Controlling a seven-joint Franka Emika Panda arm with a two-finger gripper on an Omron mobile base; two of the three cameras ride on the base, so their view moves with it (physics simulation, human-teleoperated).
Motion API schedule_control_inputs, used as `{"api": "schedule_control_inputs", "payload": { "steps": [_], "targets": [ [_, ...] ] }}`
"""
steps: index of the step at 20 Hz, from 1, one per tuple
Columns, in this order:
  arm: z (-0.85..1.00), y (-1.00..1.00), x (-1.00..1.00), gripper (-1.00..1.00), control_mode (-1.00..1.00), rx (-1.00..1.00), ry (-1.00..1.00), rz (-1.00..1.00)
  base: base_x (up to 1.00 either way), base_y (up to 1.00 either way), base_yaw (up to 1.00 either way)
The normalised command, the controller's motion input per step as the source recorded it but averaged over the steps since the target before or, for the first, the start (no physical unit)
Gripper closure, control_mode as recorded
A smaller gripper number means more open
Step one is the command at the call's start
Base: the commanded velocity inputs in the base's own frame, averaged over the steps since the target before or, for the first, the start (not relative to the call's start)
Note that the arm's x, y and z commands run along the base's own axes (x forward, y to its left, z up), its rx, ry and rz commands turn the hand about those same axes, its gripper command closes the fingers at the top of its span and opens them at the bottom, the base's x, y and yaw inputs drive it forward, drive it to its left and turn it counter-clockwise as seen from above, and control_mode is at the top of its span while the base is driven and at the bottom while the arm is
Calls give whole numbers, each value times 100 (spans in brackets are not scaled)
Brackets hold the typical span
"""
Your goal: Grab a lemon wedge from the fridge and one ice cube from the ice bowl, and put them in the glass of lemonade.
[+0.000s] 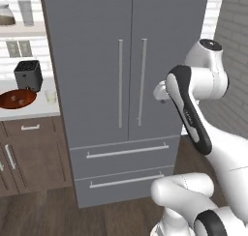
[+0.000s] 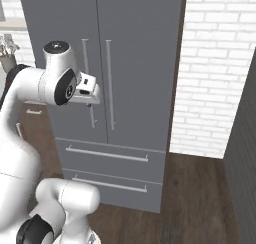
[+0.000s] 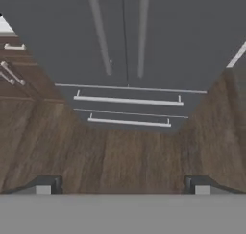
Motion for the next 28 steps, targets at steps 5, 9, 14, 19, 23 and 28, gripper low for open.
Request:
{"api": "schedule_control_inputs", "payload": {
  "steps": [5,9,14,19,23,28],
  "targets": [
    [86,18,28,-100,-100,-11,-14,-4,0,0,0],
    [-11,-10,74,-100,-100,-5,0,0,0,0,0],
    [-48,7,78,-100,-100,-4,-1,-10,0,0,0],
    [-77,-2,89,-100,-100,9,-4,-1,0,0,0],
    [-51,0,91,-100,-100,10,0,0,0,0,0],
    [41,-3,67,-100,-100,5,-6,0,0,0,0]
  ]
}}
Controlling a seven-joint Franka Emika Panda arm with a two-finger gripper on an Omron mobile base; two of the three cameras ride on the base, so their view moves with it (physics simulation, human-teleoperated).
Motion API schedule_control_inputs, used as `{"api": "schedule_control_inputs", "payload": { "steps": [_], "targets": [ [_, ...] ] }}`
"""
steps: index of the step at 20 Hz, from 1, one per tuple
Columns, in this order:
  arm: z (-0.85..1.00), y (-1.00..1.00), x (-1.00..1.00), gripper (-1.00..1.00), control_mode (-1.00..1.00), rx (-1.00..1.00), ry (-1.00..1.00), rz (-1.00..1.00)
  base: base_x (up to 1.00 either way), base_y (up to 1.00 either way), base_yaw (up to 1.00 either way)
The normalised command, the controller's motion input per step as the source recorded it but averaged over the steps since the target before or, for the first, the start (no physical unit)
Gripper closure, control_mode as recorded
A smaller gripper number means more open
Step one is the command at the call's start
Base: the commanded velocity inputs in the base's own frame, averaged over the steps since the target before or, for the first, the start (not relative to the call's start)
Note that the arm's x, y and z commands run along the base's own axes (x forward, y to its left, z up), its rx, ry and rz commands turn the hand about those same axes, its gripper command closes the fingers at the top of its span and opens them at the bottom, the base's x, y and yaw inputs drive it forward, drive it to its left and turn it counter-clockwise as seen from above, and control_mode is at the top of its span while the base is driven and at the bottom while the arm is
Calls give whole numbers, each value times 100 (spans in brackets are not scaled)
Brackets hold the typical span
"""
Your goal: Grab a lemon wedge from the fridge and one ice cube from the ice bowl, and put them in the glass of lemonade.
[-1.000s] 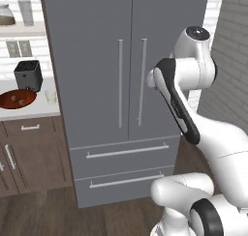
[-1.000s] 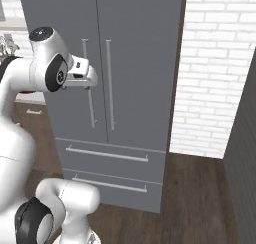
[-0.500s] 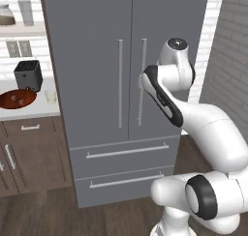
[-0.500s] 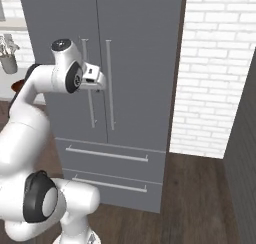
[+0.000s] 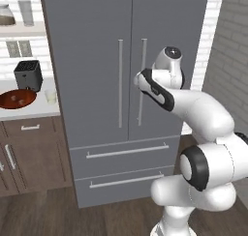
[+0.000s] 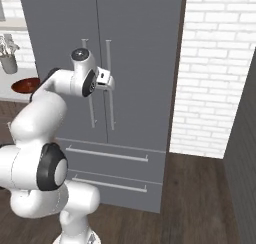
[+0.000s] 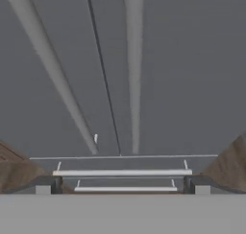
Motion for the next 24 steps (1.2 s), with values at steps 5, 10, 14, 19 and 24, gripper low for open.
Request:
{"api": "schedule_control_inputs", "payload": {
  "steps": [5,10,14,19,24],
  "targets": [
    [99,0,3,-100,-100,0,-6,0,0,0,0],
    [18,-3,25,-100,-100,-2,0,0,0,0,0],
    [-47,-29,56,-100,-100,-2,0,0,0,0,0],
    [-47,-14,55,-100,-100,0,0,0,0,0,0],
    [-9,12,30,-100,-100,-1,0,0,0,0,0]
  ]
}}
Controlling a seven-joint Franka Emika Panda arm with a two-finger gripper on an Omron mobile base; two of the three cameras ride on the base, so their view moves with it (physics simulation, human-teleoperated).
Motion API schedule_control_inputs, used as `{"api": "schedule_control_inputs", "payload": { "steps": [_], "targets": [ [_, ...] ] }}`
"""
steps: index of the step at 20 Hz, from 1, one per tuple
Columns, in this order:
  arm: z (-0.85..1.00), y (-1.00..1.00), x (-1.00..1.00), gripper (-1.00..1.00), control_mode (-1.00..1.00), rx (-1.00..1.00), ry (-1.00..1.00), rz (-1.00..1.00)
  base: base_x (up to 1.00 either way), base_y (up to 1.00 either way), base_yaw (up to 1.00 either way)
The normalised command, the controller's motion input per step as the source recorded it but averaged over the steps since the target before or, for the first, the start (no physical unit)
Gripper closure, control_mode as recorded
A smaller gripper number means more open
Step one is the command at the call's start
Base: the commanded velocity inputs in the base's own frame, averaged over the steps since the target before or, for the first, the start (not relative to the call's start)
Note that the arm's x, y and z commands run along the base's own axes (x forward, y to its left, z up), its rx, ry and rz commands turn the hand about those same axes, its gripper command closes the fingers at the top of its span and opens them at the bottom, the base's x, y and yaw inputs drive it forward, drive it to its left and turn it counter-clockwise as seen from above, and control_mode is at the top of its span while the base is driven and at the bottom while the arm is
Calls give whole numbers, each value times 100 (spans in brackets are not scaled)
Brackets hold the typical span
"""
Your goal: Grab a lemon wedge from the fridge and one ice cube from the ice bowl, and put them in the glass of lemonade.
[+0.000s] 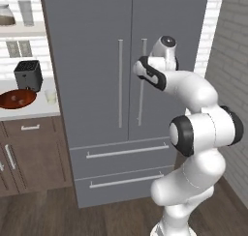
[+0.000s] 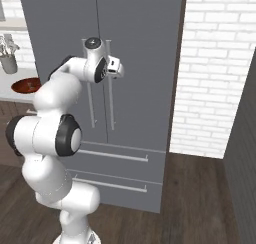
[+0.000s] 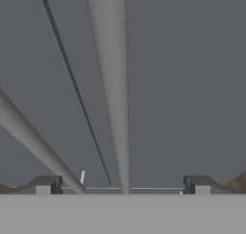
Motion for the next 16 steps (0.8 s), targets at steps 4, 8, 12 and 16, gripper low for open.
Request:
{"api": "schedule_control_inputs", "payload": {
  "steps": [4,8,12,16],
  "targets": [
    [-11,15,25,-100,-100,0,0,0,0,0,0],
    [-19,-7,39,-100,-100,0,1,0,0,0,0],
    [-22,-24,47,-100,-100,0,5,0,0,0,0],
    [-22,-3,43,-100,-100,0,3,0,0,0,0]
  ]
}}
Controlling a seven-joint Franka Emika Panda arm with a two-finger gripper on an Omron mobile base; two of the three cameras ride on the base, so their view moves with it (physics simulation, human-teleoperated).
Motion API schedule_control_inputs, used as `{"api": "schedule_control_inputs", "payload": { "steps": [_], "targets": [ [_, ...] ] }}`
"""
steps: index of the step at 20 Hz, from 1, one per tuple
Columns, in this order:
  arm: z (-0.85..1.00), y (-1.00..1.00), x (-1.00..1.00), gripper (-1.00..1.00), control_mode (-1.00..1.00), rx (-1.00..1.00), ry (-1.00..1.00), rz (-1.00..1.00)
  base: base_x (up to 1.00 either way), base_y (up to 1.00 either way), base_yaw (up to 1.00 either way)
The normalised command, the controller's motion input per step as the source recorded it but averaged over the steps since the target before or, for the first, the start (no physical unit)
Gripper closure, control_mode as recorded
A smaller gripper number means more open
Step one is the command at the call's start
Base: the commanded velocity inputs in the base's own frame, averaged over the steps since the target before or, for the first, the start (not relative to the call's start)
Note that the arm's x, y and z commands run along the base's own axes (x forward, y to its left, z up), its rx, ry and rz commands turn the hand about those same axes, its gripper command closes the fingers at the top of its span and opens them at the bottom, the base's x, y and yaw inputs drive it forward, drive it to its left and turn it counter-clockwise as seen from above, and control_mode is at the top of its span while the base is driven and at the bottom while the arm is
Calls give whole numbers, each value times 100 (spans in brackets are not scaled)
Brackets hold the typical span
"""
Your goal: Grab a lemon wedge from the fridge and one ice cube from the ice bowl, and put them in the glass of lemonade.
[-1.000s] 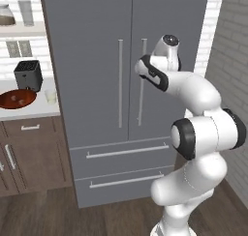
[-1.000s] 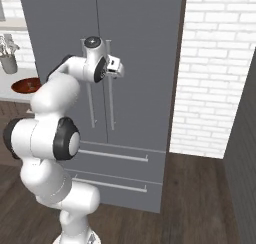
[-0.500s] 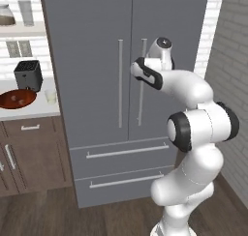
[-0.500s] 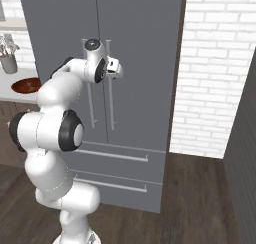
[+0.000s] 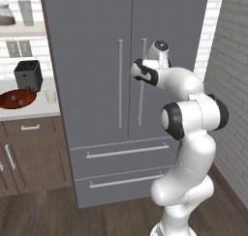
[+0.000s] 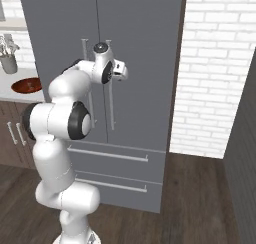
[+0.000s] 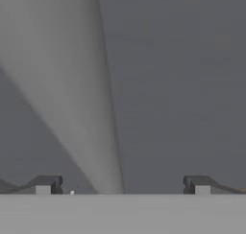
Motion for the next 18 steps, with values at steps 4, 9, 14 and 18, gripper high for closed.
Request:
{"api": "schedule_control_inputs", "payload": {
  "steps": [4,9,14,18],
  "targets": [
    [-35,0,46,-100,-100,0,2,0,0,0,0],
    [-47,0,54,-100,-100,0,0,0,0,0,0],
    [-22,0,33,-100,-100,0,4,0,0,0,0],
    [-9,0,28,100,-100,0,7,0,0,0,0]
  ]
}}
